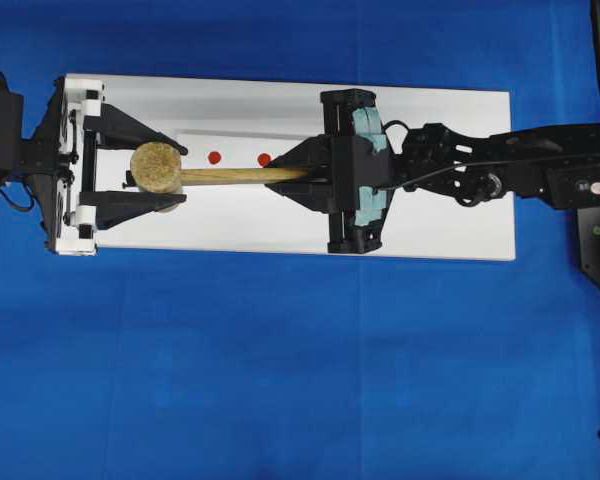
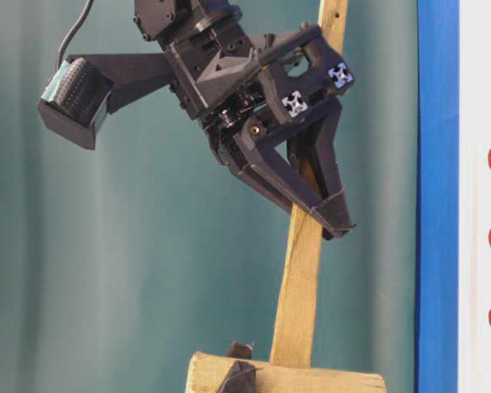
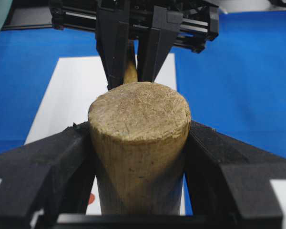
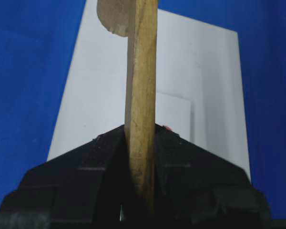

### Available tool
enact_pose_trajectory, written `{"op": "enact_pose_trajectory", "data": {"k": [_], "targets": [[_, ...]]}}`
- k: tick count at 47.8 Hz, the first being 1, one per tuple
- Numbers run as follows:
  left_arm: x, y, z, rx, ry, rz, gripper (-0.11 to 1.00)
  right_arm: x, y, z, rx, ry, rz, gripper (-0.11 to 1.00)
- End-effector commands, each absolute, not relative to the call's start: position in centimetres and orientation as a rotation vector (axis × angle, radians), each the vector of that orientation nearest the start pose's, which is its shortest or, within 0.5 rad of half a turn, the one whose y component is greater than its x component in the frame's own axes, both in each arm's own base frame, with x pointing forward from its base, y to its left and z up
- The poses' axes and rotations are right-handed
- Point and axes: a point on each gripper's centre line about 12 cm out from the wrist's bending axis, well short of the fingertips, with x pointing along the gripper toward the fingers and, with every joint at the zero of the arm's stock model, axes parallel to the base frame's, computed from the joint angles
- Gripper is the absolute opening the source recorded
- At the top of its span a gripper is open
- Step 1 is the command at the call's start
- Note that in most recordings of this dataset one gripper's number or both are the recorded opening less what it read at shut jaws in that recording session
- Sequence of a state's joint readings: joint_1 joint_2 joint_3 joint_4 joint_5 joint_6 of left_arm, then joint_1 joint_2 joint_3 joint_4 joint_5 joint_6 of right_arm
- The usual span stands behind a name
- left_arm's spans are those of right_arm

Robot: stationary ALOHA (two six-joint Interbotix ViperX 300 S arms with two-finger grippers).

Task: Hit the mark with a hammer.
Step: 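Open the left gripper to release the hammer head, then retract the left gripper while the right holds the head above the dots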

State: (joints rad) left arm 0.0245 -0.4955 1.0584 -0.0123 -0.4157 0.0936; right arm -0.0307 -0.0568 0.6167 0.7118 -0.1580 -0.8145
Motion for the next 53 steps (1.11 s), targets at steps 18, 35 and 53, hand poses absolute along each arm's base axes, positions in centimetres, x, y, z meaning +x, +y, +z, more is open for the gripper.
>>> {"op": "enact_pose_trajectory", "data": {"k": [18, 35, 53], "targets": [[28.2, 0.6, 25.6, 0.071, 0.095, 0.023, 0.8, 40.5, -2.5, 23.4, -0.11, 0.411, -0.116, 0.03], [26.9, 1.1, 25.5, 0.065, 0.107, 0.039, 0.85, 38.8, -2.4, 23.0, -0.062, 0.426, -0.13, 0.03], [21.6, 0.9, 25.7, 0.058, 0.172, 0.037, 0.84, 35.2, -2.4, 22.4, 0.014, 0.444, -0.155, 0.03]]}}
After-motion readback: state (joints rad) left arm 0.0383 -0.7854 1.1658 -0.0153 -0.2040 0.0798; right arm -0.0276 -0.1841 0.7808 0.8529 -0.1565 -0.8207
